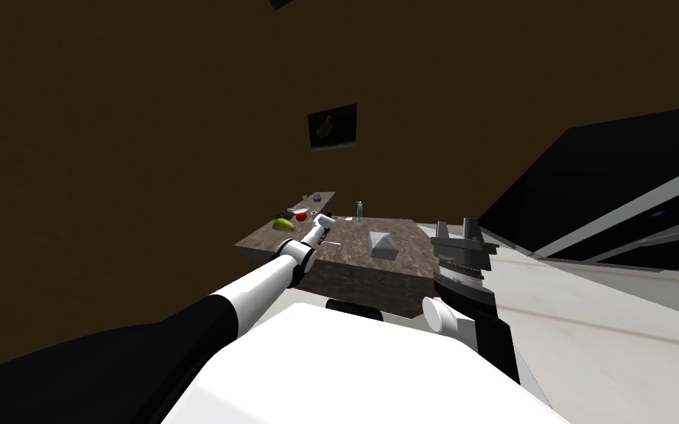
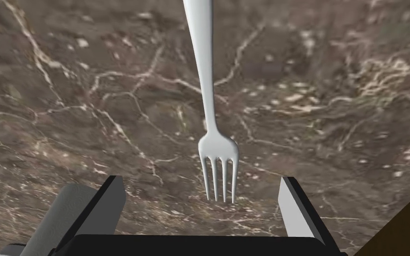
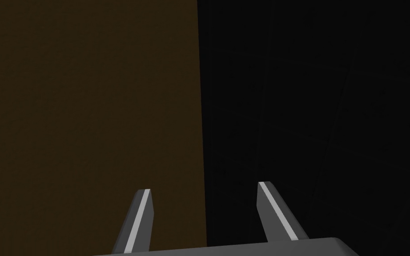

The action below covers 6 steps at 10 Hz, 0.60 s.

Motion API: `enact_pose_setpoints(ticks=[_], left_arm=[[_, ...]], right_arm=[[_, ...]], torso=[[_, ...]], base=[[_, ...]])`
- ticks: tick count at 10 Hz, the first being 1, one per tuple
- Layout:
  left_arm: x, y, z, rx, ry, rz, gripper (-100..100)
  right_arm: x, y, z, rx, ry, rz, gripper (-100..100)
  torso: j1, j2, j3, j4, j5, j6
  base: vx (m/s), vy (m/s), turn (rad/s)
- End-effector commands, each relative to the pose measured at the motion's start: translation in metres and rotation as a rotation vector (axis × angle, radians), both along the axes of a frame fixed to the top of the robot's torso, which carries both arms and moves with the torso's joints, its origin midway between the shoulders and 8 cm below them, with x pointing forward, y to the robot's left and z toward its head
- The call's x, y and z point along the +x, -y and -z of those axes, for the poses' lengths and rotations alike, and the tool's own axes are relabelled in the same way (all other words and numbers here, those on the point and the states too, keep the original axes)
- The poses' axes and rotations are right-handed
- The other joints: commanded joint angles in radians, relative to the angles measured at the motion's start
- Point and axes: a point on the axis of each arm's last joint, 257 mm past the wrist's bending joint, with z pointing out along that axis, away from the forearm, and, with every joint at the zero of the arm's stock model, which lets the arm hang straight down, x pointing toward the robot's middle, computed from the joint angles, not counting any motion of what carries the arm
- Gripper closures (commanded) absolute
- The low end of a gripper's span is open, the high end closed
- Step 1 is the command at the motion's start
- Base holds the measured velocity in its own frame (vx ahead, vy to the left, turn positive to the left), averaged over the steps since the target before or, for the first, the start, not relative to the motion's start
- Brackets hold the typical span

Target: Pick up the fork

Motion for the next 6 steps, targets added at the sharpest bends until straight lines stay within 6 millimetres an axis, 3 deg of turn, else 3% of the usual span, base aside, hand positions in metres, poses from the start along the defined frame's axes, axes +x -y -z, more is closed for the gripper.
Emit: enact_pose_setpoints(ticks=[1, 3, 6], left_arm=[[-0.001, 0.000, 0.001, 0.001, -0.009, -0.002, -100], [-0.022, -0.004, 0.009, 0.012, -0.094, -0.021, -100], [-0.029, -0.005, 0.012, 0.015, -0.125, -0.026, -100]], right_arm=[[0.000, 0.000, 0.000, 0.000, 0.000, 0.000, 0], [0.000, 0.000, 0.000, 0.000, 0.000, 0.000, 0], [0.000, 0.000, 0.000, 0.000, 0.000, 0.000, 0]], torso=[[0.000, 0.000, 0.000, 0.000, 0.000, 0.000], [0.000, 0.001, 0.001, 0.000, 0.000, 0.000], [0.000, 0.002, 0.001, 0.000, 0.000, 0.000]], base=[[0.014, -0.004, 0.001], [0.042, -0.013, -0.042], [0.029, -0.006, -0.010]])
